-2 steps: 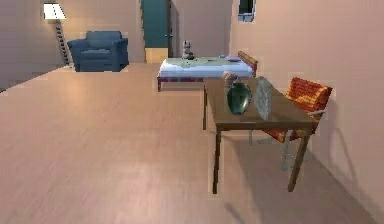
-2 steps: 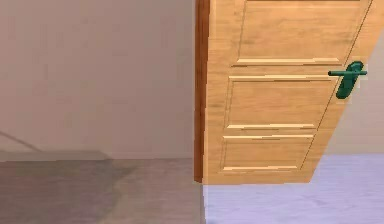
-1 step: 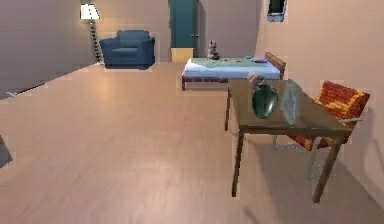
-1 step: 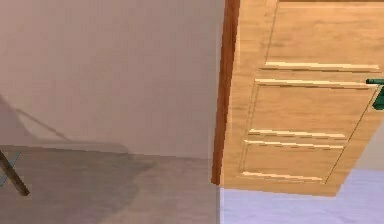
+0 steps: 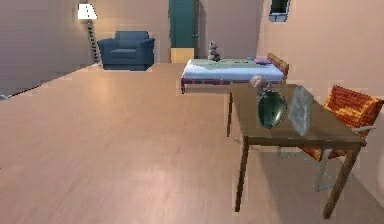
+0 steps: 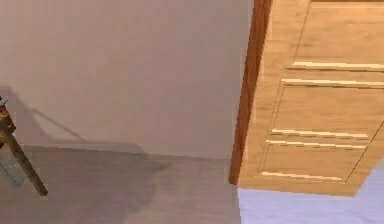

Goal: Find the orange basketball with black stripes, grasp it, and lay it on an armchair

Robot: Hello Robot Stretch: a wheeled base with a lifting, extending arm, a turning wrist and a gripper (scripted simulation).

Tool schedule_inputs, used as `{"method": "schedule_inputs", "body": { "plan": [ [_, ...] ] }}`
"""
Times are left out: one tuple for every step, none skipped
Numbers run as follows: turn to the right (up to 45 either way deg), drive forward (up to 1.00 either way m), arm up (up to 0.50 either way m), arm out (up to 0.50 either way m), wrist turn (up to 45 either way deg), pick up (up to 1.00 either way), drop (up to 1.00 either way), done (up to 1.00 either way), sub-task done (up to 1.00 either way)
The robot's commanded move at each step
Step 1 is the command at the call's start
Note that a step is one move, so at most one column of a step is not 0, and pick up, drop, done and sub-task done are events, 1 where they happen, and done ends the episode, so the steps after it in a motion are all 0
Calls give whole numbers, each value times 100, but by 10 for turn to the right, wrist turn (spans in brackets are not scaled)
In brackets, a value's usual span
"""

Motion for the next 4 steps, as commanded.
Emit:
{"method": "schedule_inputs", "body": {
  "plan": [
    [-120,0,0,0,0,0,0,0,0],
    [0,100,0,0,0,0,0,0,0],
    [150,0,0,0,0,0,0,0,0],
    [0,100,0,0,0,0,0,0,0]
  ]
}}
